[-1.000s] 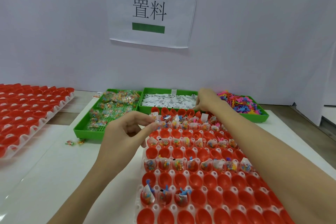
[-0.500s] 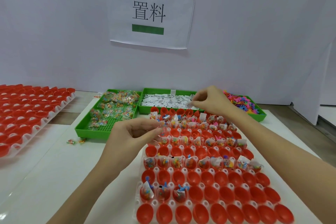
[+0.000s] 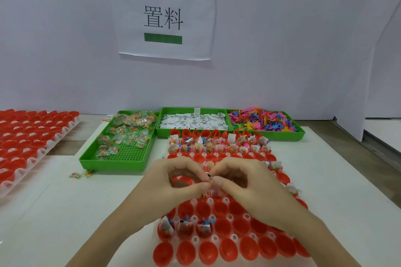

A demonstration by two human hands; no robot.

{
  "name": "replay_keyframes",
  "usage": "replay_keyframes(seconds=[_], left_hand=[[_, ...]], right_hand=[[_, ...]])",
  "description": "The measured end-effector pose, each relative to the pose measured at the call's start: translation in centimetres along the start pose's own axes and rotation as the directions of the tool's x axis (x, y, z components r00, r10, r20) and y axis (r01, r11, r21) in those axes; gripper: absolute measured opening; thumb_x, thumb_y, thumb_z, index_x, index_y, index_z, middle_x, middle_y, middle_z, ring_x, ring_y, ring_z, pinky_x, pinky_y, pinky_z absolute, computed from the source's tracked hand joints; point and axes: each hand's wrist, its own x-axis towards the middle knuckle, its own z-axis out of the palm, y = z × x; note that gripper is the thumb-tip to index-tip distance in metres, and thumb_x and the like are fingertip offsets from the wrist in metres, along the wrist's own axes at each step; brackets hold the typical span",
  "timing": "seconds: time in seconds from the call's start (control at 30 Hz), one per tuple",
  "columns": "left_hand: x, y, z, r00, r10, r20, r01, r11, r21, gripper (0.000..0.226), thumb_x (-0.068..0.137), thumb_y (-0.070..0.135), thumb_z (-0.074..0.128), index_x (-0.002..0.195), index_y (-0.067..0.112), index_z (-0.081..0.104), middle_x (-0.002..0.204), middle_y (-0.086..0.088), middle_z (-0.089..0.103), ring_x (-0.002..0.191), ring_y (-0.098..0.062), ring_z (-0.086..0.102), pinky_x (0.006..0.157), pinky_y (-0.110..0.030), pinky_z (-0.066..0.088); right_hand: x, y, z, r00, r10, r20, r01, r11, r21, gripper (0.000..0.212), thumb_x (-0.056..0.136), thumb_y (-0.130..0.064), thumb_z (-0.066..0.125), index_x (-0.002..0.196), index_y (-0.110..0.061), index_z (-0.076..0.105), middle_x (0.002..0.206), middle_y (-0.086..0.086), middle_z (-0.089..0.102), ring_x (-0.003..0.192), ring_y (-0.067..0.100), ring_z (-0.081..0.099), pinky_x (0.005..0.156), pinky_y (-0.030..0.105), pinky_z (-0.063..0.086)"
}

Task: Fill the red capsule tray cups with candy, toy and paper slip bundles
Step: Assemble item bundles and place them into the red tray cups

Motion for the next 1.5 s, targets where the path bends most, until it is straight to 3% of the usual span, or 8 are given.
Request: replay_keyframes(seconds=[0.17,0.33,0.5,0.67,0.83,1.17,1.3,1.5], left_hand=[[-0.1,0.0,0.4,1.000,-0.003,-0.028,0.004,0.999,0.046,0.007,0.081,0.015,0.085,0.085,0.017,0.079,0.105,-0.002,0.072,0.094,-0.017,0.073,0.077,-0.033,0.061],[0.0,-0.1,0.2,0.995,-0.100,0.015,0.100,0.995,-0.031,0.009,0.079,0.013,0.087,0.082,0.014,0.078,0.082,-0.012,0.077,0.080,-0.025,0.076,0.072,-0.024,0.058],[0.1,0.2,0.2,0.995,-0.100,-0.024,0.098,0.990,-0.098,0.023,0.071,0.010,0.090,0.087,0.007,0.073,0.082,-0.018,0.076,0.071,-0.027,0.075,0.067,-0.021,0.057],[0.0,0.4,0.0,0.993,-0.118,0.026,0.120,0.988,-0.094,0.014,0.077,0.010,0.087,0.087,0.013,0.078,0.083,-0.016,0.076,0.073,-0.024,0.073,0.070,-0.021,0.056],[-0.1,0.7,0.0,0.997,-0.068,0.021,0.068,0.997,-0.035,0.010,0.078,0.010,0.086,0.081,0.013,0.077,0.078,-0.014,0.075,0.071,-0.021,0.072,0.068,-0.020,0.055],[0.0,0.1,-0.2,0.998,-0.049,0.029,0.050,0.998,-0.031,0.011,0.082,0.007,0.083,0.084,0.015,0.075,0.079,-0.012,0.074,0.070,-0.018,0.069,0.068,-0.020,0.054],[0.1,-0.2,-0.2,0.999,-0.044,0.018,0.044,0.999,-0.024,0.013,0.083,0.004,0.082,0.083,0.015,0.075,0.079,-0.013,0.074,0.070,-0.019,0.069,0.067,-0.020,0.054],[0.1,-0.4,-0.4,0.998,-0.061,0.019,0.061,0.998,0.005,0.011,0.083,0.008,0.082,0.085,0.016,0.075,0.082,-0.012,0.074,0.073,-0.021,0.071,0.072,-0.022,0.056]], right_hand=[[-0.1,0.2,0.0,0.999,-0.019,-0.045,0.017,1.000,-0.026,0.013,0.099,-0.023,0.064,0.098,-0.032,0.074,0.090,-0.007,0.070,0.082,0.017,0.066,0.075,0.035,0.054],[-0.4,0.4,0.5,0.995,-0.081,-0.063,0.072,0.989,-0.129,0.012,0.098,-0.027,0.065,0.102,-0.035,0.073,0.097,-0.017,0.067,0.092,0.011,0.066,0.076,0.024,0.053],[-0.4,0.4,0.6,0.995,-0.065,-0.078,0.065,0.998,-0.005,0.009,0.099,-0.029,0.065,0.103,-0.037,0.069,0.093,-0.011,0.070,0.089,0.017,0.068,0.075,0.040,0.056],[-0.5,0.3,0.6,0.995,-0.058,-0.080,0.062,0.996,0.059,0.013,0.100,-0.023,0.063,0.103,-0.033,0.070,0.086,-0.008,0.070,0.080,0.015,0.069,0.067,0.018,0.051],[-0.6,0.0,0.1,0.995,-0.019,-0.093,0.029,0.994,0.103,0.024,0.103,-0.012,0.056,0.107,-0.030,0.070,0.088,-0.003,0.072,0.079,0.017,0.071,0.073,0.029,0.059],[3.7,3.1,-6.9,0.954,-0.022,-0.298,-0.102,0.914,-0.393,0.032,0.100,-0.001,0.052,0.097,-0.026,0.072,0.087,-0.015,0.070,0.076,0.003,0.067,0.069,0.014,0.052],[7.6,8.8,-12.3,0.949,0.085,-0.304,-0.281,0.667,-0.690,0.028,0.099,0.005,0.053,0.113,-0.008,0.073,0.116,0.010,0.072,0.108,0.026,0.065,0.098,0.036,0.049],[9.4,13.9,-15.4,0.954,0.187,-0.235,-0.300,0.553,-0.777,0.028,0.098,-0.001,0.059,0.124,-0.004,0.071,0.125,0.018,0.068,0.114,0.033,0.063,0.100,0.044,0.048]])
